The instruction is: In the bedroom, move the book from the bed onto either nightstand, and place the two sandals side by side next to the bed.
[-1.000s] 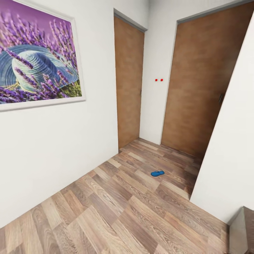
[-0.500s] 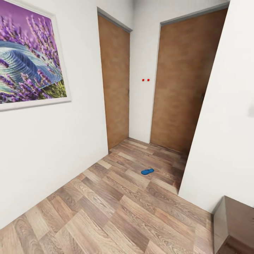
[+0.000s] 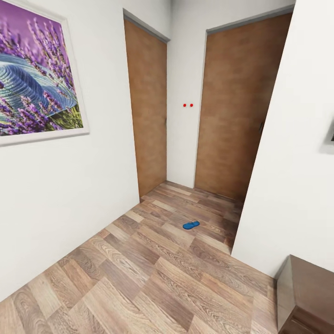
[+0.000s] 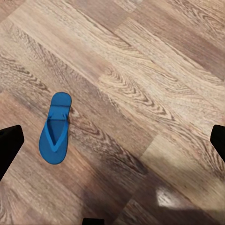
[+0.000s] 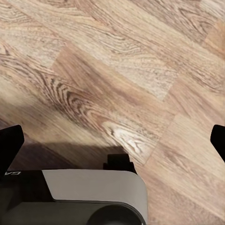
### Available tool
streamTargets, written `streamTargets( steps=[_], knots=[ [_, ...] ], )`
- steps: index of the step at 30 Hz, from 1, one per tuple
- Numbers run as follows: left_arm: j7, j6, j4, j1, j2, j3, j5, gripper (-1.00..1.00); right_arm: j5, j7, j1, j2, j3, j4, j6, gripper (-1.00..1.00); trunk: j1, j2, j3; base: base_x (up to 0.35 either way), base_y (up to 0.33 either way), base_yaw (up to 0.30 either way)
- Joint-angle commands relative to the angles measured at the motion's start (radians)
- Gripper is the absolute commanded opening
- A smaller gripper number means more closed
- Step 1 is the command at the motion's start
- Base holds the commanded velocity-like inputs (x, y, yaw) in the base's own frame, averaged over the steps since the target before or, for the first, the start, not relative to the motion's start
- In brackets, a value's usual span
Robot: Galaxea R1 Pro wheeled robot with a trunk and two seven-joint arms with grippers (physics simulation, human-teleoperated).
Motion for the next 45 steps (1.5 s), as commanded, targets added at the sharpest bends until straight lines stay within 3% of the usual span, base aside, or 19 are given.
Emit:
streamTargets(
  steps=[1, 10, 12, 19, 30, 42, 43, 45],
  knots=[
    [0.0, -0.003, 0.001, 0.0, -0.001, 0.002, 0.006, 1.0, 0.0, 0.0, 0.0, 0.0, -0.002, 0.0, -0.003, 1.0, 0.0, 0.0, -0.001, 0.0, 0.0, -0.001],
    [0.0, -0.004, -0.001, 0.0, 0.001, 0.002, 0.006, 1.0, 0.005, 0.001, 0.0, 0.003, 0.0, 0.0, -0.003, 1.0, 0.0, 0.0, -0.001, 0.0, 0.0, 0.0],
    [0.004, 0.007, 0.008, -0.012, 0.011, 0.005, 0.01, 1.0, 0.001, -0.003, 0.006, -0.001, -0.011, 0.004, -0.004, 1.0, 0.0, 0.0, -0.001, 0.0, 0.0, 0.0],
    [0.001, -0.015, 0.008, 0.006, -0.002, 0.005, 0.008, 1.0, 0.0, -0.002, 0.006, -0.001, -0.012, 0.004, -0.004, 1.0, 0.0, 0.0, -0.001, 0.0, 0.0, 0.0],
    [0.001, -0.027, -0.001, 0.007, 0.002, 0.007, 0.007, 1.0, 0.0, -0.002, 0.006, -0.001, -0.012, 0.004, -0.004, 1.0, 0.0, 0.0, -0.001, 0.0, 0.0, 0.0],
    [0.004, 0.001, -0.066, 0.003, 0.007, 0.008, 0.005, 1.0, 0.0, -0.002, 0.006, -0.001, -0.012, 0.004, -0.004, 1.0, 0.0, 0.0, -0.001, 0.0, 0.0, 0.0],
    [0.004, 0.066, -0.243, 0.003, 0.008, 0.008, 0.005, 1.0, 0.0, -0.002, 0.006, -0.001, -0.012, 0.004, -0.004, 1.0, 0.0, 0.0, -0.001, 0.0, 0.0, 0.0],
    [0.004, 0.102, -0.275, 0.003, 0.011, 0.008, 0.006, 1.0, 0.0, -0.002, 0.006, -0.001, -0.012, 0.004, -0.004, 1.0, 0.0, 0.0, -0.001, 0.0, 0.0, 0.0]
  ],
)
